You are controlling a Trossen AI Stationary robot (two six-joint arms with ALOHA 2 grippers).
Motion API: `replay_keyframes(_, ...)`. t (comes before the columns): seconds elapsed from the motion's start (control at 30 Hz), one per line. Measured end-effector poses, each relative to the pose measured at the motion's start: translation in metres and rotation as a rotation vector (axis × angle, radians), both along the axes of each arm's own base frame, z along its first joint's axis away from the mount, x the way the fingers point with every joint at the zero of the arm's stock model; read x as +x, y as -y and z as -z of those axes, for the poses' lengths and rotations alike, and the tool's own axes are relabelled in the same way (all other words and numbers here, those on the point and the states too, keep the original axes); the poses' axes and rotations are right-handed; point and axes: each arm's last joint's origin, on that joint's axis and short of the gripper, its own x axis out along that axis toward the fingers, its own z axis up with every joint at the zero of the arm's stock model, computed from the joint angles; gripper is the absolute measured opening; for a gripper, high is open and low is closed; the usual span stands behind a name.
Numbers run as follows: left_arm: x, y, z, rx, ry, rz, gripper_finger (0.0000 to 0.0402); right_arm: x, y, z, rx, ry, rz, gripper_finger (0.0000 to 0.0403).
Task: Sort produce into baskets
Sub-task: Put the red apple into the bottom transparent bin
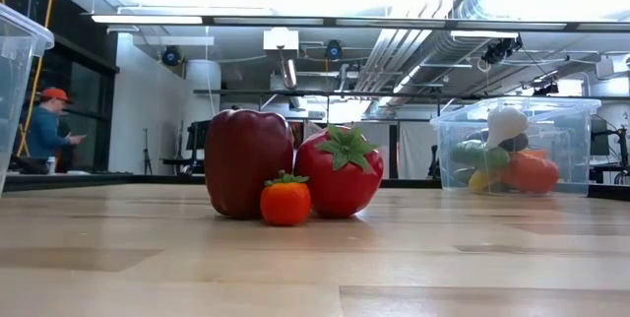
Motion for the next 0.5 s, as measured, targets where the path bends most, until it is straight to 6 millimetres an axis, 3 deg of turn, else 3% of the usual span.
replay_keyframes(0.2,0.008,-0.001,-0.001,-0.036,-0.021,0.044,0.0397,0.000,0.000,0.000,0.000,0.000,0.000,0.0323)
replay_keyframes(0.4,0.032,-0.029,-0.034,-0.061,0.150,-0.034,0.0397,0.000,0.000,0.000,0.016,0.007,0.009,0.0323)
replay_keyframes(0.5,0.048,-0.048,-0.049,0.029,0.317,-0.063,0.0397,0.000,0.000,0.000,0.015,0.006,0.009,0.0323)
